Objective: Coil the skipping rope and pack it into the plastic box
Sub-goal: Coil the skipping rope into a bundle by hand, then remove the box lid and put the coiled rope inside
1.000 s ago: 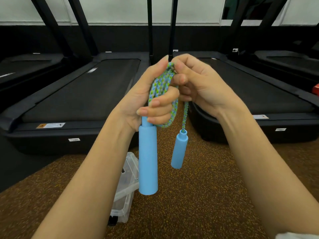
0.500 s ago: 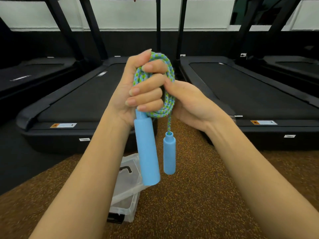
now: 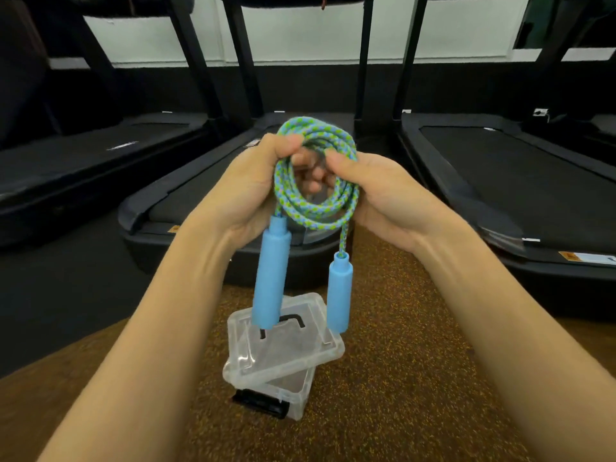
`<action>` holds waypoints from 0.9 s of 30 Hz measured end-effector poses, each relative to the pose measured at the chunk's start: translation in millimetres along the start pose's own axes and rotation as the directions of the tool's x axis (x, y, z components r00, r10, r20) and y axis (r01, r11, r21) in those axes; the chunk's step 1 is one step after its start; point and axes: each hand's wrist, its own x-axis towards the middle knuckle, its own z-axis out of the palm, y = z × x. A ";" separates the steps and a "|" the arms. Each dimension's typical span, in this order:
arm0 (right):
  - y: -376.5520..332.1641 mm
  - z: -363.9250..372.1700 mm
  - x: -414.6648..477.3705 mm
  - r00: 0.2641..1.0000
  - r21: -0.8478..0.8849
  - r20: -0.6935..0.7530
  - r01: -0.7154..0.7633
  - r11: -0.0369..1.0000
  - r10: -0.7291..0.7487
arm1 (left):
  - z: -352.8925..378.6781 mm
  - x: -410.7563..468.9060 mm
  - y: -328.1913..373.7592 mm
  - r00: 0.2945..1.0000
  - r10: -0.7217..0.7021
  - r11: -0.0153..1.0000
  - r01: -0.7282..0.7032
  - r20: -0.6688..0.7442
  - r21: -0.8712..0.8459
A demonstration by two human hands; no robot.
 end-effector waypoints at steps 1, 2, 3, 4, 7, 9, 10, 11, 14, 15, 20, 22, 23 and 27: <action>2.5 4.8 2.7 1.000 -0.014 -0.013 -0.003 1.000 0.003 | -3.8 -2.7 -2.4 0.998 0.053 0.999 -0.053 -0.021 -0.007; 6.2 10.2 5.2 1.000 -0.012 -0.028 -0.009 1.000 0.009 | -8.5 -5.7 -5.2 0.996 0.082 0.995 -0.083 -0.025 -0.047; 11.3 15.8 7.5 0.998 0.007 -0.056 -0.016 1.000 0.016 | -12.7 -9.3 -8.0 0.996 0.092 0.991 -0.092 -0.008 -0.102; 17.6 21.7 9.7 0.994 0.039 -0.103 -0.021 0.999 0.025 | -17.6 -13.0 -11.1 0.995 0.100 0.983 -0.094 0.027 -0.158; 42.4 37.5 13.9 0.963 0.158 -0.270 0.023 0.987 0.020 | -32.8 -22.4 -22.3 0.990 0.127 0.939 -0.101 0.056 -0.330; 59.3 44.3 14.7 0.942 0.121 -0.332 0.087 0.989 -0.042 | -37.6 -29.3 -27.3 0.990 0.137 0.904 -0.117 0.019 -0.410; 66.6 46.9 14.3 0.935 0.083 -0.349 0.096 0.992 -0.062 | -39.4 -32.5 -28.8 0.991 0.129 0.888 -0.127 -0.025 -0.442; 73.0 49.0 13.3 0.930 0.053 -0.362 0.083 0.995 -0.058 | -41.4 -35.6 -30.4 0.991 0.118 0.873 -0.137 -0.070 -0.469; 92.4 58.3 10.0 0.926 0.057 -0.376 -0.022 0.998 0.042 | -49.7 -44.1 -35.8 0.980 0.077 0.851 -0.162 -0.186 -0.500; 98.7 61.4 8.7 0.924 0.068 -0.375 -0.058 0.996 0.079 | -53.5 -46.7 -38.5 0.976 0.064 0.844 -0.165 -0.210 -0.511; 120.5 63.9 5.2 0.927 0.010 -0.338 -0.170 0.985 0.163 | -70.6 -57.2 -53.4 0.971 0.017 0.841 -0.143 -0.238 -0.521; 126.8 55.7 5.2 0.923 -0.030 -0.351 -0.182 0.983 0.160 | -73.9 -61.7 -58.6 0.968 -0.022 0.847 -0.116 -0.252 -0.519; 131.4 48.5 5.7 0.909 -0.067 -0.384 -0.201 0.977 0.161 | -75.2 -64.6 -61.0 0.967 -0.043 0.848 -0.099 -0.253 -0.521; 161.6 7.0 2.2 0.797 -0.236 -0.581 -0.362 0.902 0.167 | -83.6 -76.4 -72.9 0.952 -0.126 0.833 -0.050 -0.278 -0.550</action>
